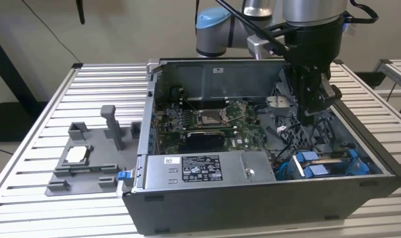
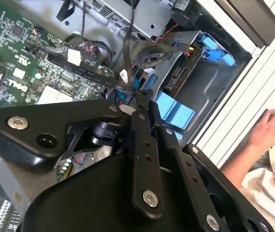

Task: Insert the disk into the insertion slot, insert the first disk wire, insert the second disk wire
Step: 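Insert the second disk wire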

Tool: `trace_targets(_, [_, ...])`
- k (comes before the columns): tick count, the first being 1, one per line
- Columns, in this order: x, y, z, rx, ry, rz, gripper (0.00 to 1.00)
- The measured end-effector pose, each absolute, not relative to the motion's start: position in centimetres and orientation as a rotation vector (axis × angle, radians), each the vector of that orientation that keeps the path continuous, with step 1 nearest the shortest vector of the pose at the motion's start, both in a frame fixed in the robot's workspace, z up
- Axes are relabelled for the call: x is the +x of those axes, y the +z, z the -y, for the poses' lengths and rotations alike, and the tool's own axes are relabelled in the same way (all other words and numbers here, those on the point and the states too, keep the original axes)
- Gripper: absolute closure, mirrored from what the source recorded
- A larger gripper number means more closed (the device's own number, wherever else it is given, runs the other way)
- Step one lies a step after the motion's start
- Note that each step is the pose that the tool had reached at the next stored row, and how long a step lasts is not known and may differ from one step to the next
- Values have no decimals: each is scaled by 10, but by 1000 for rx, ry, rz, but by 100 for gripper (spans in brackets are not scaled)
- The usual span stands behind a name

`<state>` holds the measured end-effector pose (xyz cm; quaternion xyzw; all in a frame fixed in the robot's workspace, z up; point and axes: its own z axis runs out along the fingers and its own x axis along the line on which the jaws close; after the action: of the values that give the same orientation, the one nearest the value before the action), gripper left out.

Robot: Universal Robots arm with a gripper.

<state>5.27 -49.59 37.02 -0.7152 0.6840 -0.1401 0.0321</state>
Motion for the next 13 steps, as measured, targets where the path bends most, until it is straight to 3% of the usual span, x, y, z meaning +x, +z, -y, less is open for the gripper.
trace_targets(9, [53, 370, 496, -2203, -432, -2106, 84])
trace_targets(13, [53, 370, 495, -2203, -433, -2106, 76])
